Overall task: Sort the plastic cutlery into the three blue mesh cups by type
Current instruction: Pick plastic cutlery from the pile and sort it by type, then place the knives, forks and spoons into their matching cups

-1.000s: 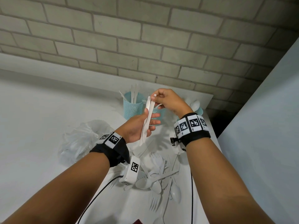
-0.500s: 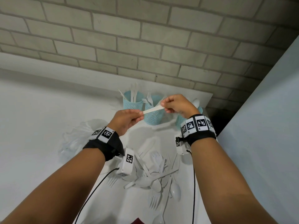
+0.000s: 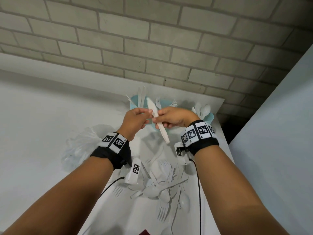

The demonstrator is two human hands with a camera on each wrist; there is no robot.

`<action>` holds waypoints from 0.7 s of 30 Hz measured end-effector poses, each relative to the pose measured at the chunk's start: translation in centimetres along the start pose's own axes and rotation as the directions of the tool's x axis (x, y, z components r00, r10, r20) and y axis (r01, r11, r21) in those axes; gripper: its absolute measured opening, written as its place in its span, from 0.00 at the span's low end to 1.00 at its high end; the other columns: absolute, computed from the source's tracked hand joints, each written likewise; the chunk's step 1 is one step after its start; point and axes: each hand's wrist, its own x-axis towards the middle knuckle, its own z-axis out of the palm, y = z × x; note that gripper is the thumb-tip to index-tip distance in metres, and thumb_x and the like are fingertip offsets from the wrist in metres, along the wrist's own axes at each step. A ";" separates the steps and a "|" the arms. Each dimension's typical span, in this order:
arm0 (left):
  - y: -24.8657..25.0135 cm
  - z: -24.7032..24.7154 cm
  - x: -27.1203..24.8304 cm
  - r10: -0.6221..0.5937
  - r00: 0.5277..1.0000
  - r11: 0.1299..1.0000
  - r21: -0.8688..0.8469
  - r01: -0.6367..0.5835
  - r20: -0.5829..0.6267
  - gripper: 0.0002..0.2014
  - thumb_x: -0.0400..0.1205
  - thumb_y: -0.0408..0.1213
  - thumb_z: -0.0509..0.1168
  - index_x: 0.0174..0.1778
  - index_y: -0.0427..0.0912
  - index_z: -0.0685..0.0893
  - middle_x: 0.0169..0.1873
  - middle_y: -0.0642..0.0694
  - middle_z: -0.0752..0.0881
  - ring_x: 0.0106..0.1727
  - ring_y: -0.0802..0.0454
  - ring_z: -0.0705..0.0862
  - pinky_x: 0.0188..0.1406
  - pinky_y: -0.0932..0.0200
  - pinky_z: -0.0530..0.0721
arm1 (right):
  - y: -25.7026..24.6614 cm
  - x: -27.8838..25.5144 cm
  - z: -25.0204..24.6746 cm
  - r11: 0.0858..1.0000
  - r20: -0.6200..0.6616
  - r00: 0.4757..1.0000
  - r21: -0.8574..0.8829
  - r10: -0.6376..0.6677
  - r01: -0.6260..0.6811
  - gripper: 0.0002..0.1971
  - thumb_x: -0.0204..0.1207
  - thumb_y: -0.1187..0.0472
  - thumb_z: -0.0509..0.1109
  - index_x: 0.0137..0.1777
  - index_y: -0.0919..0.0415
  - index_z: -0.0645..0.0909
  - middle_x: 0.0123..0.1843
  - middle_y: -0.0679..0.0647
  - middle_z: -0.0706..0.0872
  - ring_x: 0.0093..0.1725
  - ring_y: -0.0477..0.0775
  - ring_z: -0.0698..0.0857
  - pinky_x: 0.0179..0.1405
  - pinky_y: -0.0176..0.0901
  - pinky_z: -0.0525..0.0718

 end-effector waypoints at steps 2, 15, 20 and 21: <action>0.0 -0.7 -0.2 -0.023 1.000 0.997 0.075 0.024 -0.012 0.12 0.81 0.45 0.65 0.53 0.41 0.81 0.43 0.48 0.86 0.37 0.58 0.81 0.36 0.65 0.77 | -0.4 0.6 -0.5 0.986 -0.200 0.977 0.126 -0.080 0.107 0.04 0.80 0.62 0.67 0.43 0.57 0.79 0.32 0.48 0.87 0.23 0.41 0.75 0.22 0.28 0.75; -1.2 -2.1 -2.5 -0.318 0.929 0.547 0.837 0.014 0.192 0.11 0.82 0.46 0.64 0.42 0.41 0.78 0.56 0.39 0.80 0.57 0.47 0.78 0.38 0.70 0.71 | -2.8 8.4 0.8 0.917 -0.711 0.701 0.235 -0.065 0.323 0.02 0.78 0.67 0.67 0.48 0.65 0.80 0.43 0.60 0.86 0.36 0.52 0.85 0.50 0.48 0.88; -1.4 -2.0 -3.5 -0.366 0.904 0.381 0.922 -0.072 0.222 0.27 0.82 0.49 0.62 0.72 0.35 0.73 0.74 0.40 0.71 0.74 0.46 0.71 0.68 0.59 0.69 | -2.9 8.8 0.8 0.963 -0.606 0.795 0.195 -0.029 0.184 0.10 0.73 0.72 0.69 0.53 0.64 0.78 0.51 0.63 0.84 0.52 0.64 0.87 0.56 0.55 0.87; -1.7 -2.1 -3.6 -0.383 0.897 0.377 0.924 -0.065 0.219 0.29 0.81 0.50 0.64 0.74 0.36 0.72 0.74 0.41 0.71 0.73 0.46 0.71 0.68 0.58 0.70 | -2.9 8.5 0.5 0.964 -0.596 0.802 0.193 -0.032 0.181 0.16 0.72 0.74 0.69 0.60 0.65 0.77 0.54 0.62 0.82 0.53 0.63 0.86 0.55 0.53 0.87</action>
